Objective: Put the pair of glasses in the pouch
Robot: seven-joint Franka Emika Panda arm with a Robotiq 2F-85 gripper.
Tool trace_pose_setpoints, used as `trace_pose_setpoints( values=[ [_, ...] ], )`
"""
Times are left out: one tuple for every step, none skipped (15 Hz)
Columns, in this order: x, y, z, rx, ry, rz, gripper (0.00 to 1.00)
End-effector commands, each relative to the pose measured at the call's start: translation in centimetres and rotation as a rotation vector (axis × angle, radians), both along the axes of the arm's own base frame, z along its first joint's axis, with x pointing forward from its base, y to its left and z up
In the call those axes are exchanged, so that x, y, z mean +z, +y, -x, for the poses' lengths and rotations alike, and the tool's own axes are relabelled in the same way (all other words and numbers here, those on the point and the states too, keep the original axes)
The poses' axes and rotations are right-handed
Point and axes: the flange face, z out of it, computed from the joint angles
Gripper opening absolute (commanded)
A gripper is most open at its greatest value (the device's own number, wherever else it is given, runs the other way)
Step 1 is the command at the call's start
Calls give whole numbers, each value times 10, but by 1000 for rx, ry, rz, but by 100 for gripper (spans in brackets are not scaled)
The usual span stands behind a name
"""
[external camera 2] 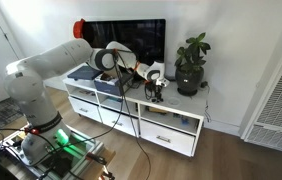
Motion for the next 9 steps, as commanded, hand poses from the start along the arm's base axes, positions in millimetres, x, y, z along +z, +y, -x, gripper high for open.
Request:
trace_pose_setpoints(
  values=[
    [-2,-5,-5,-33,6,-17,48],
    [-1,-6,-6,-35,6,-17,41],
    [-1,-6,-7,-36,5,-18,35],
    [0,-6,-8,-35,2,-18,28],
    [2,-6,-9,-33,-3,-16,21],
    [7,-5,-11,-30,-10,-18,15],
    [13,-4,-13,-25,-22,-15,6],
    [20,-3,-16,-20,-34,-13,8],
    [26,-2,-18,-17,-41,-15,9]
  ],
)
